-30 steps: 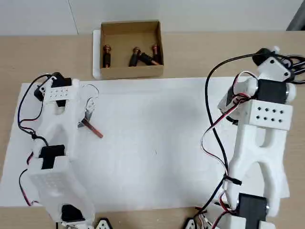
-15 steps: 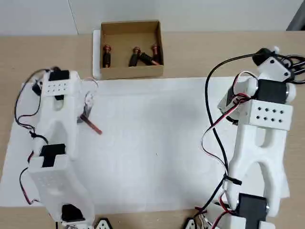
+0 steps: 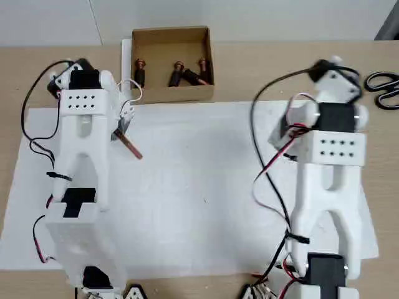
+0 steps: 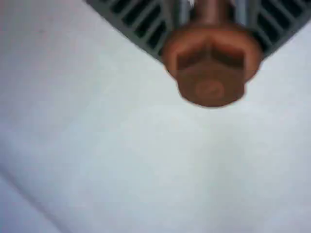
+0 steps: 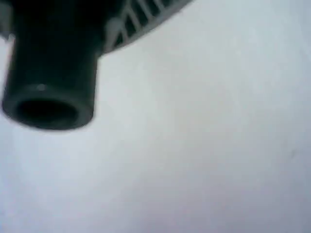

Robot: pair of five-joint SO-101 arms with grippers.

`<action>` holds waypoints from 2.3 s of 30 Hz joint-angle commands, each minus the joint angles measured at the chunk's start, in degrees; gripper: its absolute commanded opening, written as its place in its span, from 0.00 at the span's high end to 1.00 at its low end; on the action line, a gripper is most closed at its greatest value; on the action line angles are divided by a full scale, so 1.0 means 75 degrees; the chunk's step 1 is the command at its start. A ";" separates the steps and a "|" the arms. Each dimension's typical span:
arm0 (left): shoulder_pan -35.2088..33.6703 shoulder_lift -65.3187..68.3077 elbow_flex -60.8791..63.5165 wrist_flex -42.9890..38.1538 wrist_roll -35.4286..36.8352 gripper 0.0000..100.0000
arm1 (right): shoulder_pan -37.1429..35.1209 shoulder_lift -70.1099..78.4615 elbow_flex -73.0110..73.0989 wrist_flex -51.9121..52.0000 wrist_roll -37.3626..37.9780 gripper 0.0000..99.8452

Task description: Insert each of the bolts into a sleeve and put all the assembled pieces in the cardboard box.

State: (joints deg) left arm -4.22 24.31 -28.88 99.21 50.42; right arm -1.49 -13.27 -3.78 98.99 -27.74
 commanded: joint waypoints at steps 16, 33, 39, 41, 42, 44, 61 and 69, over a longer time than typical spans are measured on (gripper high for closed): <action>0.1618 -0.3622 -0.0873 0.0164 -0.0527 0.99 | -0.0639 -0.2620 -0.0199 0.0076 0.1500 1.00; 0.3141 -0.7654 0.1975 0.0164 -0.0914 0.99 | -0.2303 -0.6289 0.2825 0.0029 0.1887 1.00; 0.3634 -0.9424 0.3663 -0.0586 -0.1196 0.99 | -0.3370 -0.6652 0.3235 0.0018 0.1852 1.00; 0.3704 -1.0034 0.4378 -0.1008 -0.1301 0.99 | -0.3768 -0.6769 0.3399 -0.0076 0.1840 1.00; 0.3704 -1.0374 0.4741 -0.1160 -0.1360 0.99 | -0.3921 -0.6828 0.3516 -0.0217 0.1840 1.00; 0.3727 -1.1065 0.5503 -0.1407 -0.1559 0.99 | -0.4179 -0.6980 0.3751 -0.0510 0.1840 1.00; 0.4114 -1.6692 1.0661 -0.3341 -0.2438 0.99 | -0.5562 -0.9723 0.6740 -0.2643 0.1899 1.00; 0.4079 -1.7137 1.1821 -0.4501 -0.2321 0.99 | -0.5574 -1.1470 0.8674 -0.3487 0.2497 1.00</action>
State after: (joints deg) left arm 26.37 -103.43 58.86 71.08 32.57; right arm -42.90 -95.21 57.67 76.48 -10.33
